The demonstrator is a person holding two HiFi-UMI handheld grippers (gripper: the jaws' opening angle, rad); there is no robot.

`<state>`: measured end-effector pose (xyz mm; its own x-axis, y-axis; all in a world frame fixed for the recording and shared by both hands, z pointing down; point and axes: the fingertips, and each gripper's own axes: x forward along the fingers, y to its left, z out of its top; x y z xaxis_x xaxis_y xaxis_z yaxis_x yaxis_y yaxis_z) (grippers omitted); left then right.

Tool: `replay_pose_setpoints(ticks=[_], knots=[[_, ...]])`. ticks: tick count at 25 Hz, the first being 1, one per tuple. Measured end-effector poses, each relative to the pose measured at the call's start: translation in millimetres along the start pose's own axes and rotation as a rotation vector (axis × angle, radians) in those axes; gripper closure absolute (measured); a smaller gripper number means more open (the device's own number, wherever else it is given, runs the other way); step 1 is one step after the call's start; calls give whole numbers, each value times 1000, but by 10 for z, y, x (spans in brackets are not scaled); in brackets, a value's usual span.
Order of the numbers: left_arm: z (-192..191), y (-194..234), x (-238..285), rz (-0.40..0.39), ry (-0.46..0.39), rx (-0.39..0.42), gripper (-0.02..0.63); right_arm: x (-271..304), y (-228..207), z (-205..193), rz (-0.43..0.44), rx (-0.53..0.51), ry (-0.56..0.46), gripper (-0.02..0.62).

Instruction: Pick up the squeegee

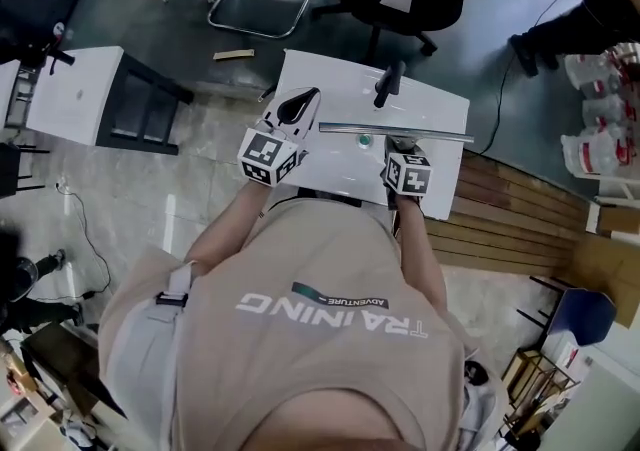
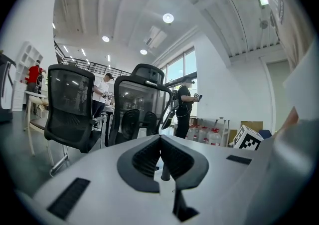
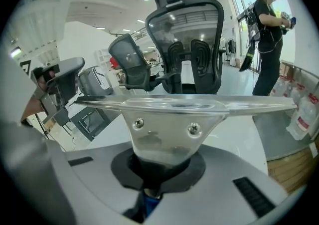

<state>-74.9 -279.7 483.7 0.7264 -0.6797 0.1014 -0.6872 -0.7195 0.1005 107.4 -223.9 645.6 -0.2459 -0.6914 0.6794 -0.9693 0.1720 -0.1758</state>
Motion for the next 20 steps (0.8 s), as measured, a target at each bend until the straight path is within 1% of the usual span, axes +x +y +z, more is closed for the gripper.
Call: replay_pose_setpoints(ticks=[4,8,12,16,20], knots=[[48,-101,52,10,-7,6,594,-289,-149,192,-27,-47,-47,557],[107,-165,107,23,-15,21,594,-546,-327,428,-68,-31,-117,557],[124,-254,153,39,-22,10,594,-755,-471,640,-113,-30,-193,557],[159,-419,212,19,-34,19,594,-925,-533,807,-114,-12,-262,557],[247,-508,260,15,-53,22,594,-1032,-573,949,-119,-20,-301,557]])
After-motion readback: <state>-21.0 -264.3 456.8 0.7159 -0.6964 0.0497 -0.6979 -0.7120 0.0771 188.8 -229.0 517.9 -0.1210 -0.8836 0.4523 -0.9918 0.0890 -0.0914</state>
